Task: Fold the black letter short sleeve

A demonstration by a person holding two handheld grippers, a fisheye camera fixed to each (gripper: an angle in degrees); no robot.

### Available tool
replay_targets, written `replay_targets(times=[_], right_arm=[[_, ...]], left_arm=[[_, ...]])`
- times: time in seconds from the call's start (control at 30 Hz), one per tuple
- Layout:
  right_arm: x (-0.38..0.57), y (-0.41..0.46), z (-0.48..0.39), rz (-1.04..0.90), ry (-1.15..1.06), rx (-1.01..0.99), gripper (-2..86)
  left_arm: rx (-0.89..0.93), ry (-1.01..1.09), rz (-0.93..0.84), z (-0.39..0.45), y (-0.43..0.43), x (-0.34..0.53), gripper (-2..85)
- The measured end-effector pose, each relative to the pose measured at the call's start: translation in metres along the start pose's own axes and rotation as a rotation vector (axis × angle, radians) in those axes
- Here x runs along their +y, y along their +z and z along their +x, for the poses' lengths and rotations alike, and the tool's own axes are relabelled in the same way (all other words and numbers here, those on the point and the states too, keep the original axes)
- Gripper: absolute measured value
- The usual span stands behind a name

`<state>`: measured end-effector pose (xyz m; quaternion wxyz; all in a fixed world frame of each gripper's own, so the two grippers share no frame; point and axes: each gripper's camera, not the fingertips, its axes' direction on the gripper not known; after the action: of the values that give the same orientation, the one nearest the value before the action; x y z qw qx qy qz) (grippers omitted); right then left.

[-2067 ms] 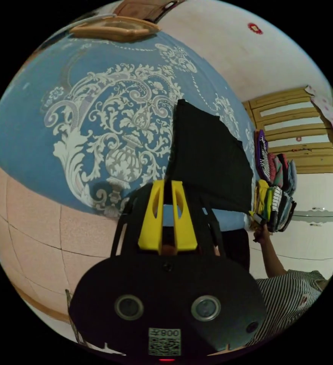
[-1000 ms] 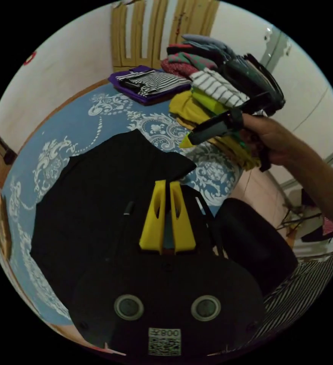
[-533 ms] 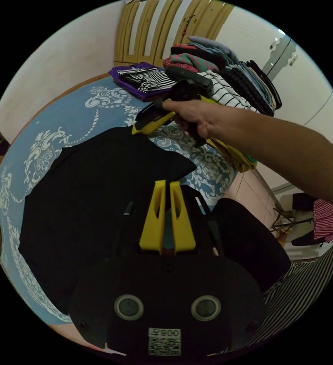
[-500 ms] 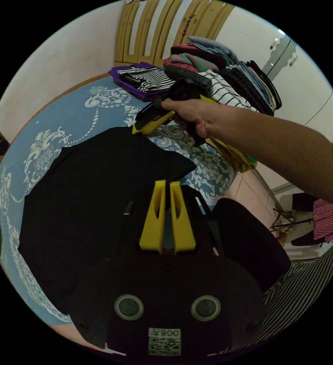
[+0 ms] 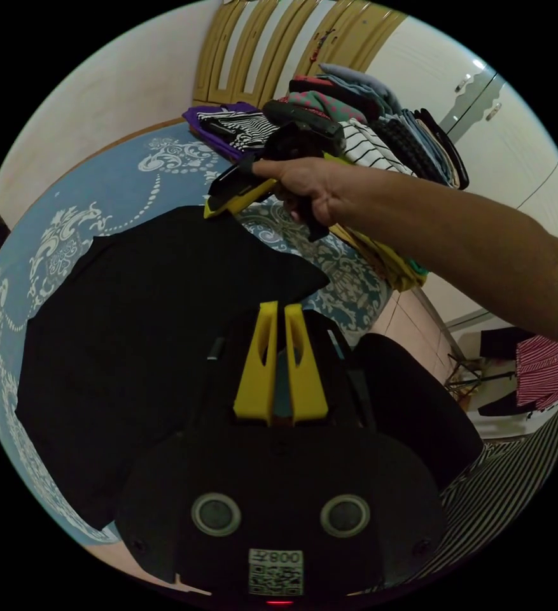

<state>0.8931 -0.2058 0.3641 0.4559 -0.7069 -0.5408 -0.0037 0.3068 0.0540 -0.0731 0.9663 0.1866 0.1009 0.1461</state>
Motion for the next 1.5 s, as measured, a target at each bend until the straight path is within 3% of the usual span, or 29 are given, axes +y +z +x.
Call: replay_targets(times=[0.37, 0.77, 1.1, 1.5], right_arm=[[-0.013, 0.042, -0.058, 0.025, 0.007, -0.081, 2.3], [-0.014, 0.059, -0.160, 0.128, -0.039, -0.244, 1.9], [-0.026, 0.128, -0.325, 0.105, -0.226, -0.368, 2.0], [-0.058, 0.303, -0.502, -0.134, -0.335, -0.255, 2.0]], left_arm=[[0.030, -0.029, 0.029, -0.046, -0.024, 0.042, 1.8], [0.088, -0.105, 0.191, -0.134, -0.102, 0.135, 1.9], [0.269, -0.517, 0.474, -0.286, -0.199, 0.305, 1.7], [0.509, -0.974, 0.706, -0.435, -0.223, 0.503, 1.5]])
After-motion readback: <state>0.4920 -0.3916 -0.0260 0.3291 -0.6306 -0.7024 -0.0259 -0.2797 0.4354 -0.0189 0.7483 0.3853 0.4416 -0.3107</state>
